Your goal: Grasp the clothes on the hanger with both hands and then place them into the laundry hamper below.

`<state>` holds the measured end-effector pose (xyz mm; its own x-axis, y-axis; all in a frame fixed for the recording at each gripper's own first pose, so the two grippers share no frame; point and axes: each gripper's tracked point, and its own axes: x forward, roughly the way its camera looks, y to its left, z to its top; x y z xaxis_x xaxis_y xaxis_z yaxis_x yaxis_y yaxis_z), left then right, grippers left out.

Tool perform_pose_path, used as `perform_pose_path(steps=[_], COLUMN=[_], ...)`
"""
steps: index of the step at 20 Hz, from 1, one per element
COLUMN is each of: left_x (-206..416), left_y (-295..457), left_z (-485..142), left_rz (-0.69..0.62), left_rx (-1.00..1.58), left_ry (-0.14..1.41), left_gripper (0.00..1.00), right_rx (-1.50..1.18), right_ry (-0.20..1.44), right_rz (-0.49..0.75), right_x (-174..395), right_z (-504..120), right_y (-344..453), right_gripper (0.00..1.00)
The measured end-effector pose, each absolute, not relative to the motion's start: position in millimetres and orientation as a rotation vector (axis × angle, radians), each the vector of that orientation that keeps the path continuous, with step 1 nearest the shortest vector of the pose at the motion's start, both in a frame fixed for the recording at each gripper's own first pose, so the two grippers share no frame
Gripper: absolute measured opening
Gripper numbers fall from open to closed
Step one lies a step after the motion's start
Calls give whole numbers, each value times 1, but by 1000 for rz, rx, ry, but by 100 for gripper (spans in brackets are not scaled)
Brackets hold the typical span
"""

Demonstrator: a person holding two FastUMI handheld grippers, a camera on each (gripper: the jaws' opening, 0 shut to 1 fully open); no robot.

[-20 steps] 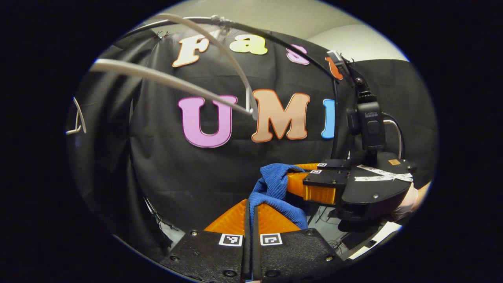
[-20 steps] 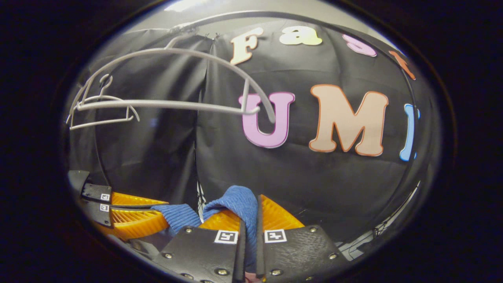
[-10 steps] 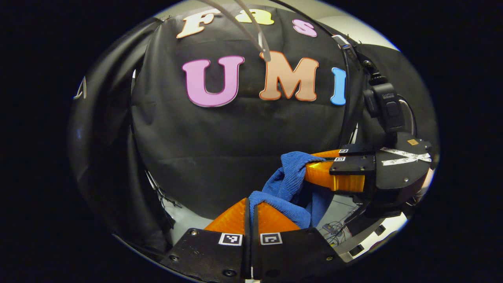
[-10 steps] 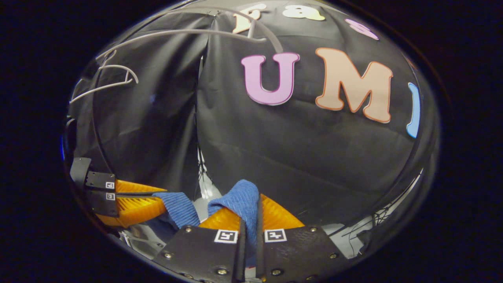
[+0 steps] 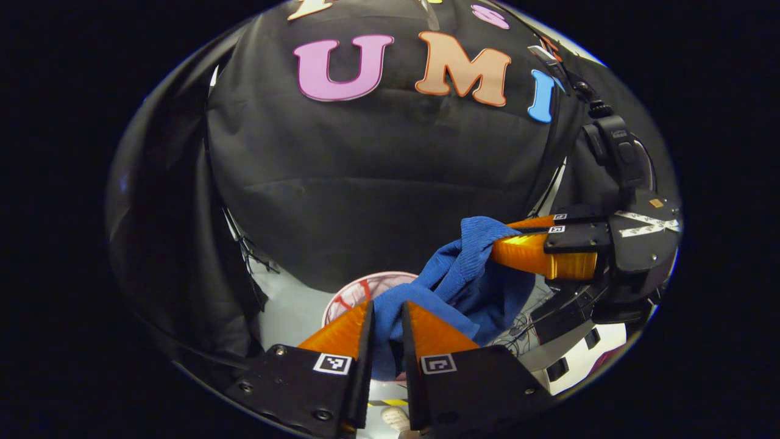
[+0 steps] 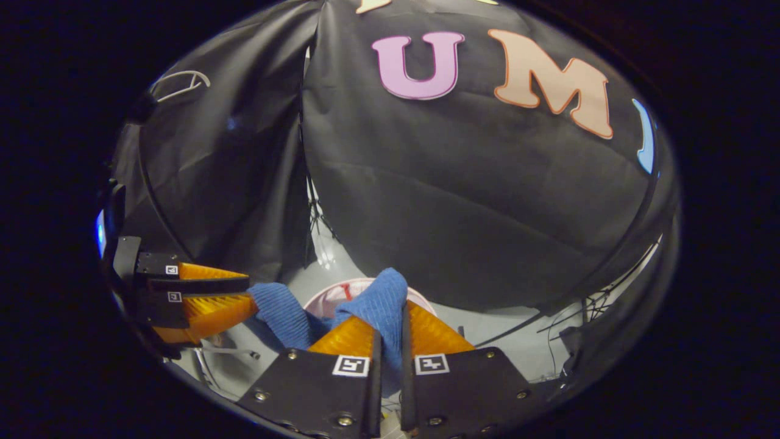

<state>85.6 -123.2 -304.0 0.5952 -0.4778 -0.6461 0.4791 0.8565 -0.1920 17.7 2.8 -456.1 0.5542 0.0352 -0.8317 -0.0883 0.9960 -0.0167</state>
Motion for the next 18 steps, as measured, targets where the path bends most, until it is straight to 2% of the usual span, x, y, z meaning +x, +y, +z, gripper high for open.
perform_pose_path(steps=[3, 13, 18], left_x=[92, 89, 93], left_y=[-127, -124, -127], left_z=[-304, -304, -281], left_rz=[-547, -543, -556], left_rx=[-6, -13, 2], left_ry=[750, 732, 667], left_gripper=[28, 28, 28], right_rx=[-40, -22, -19], right_ry=[1003, 967, 886], right_rz=[69, 57, 42], right_x=[7, 13, 23], right_z=[-461, -446, -410], right_y=[3, 3, -1], right_gripper=[19, 19, 19])
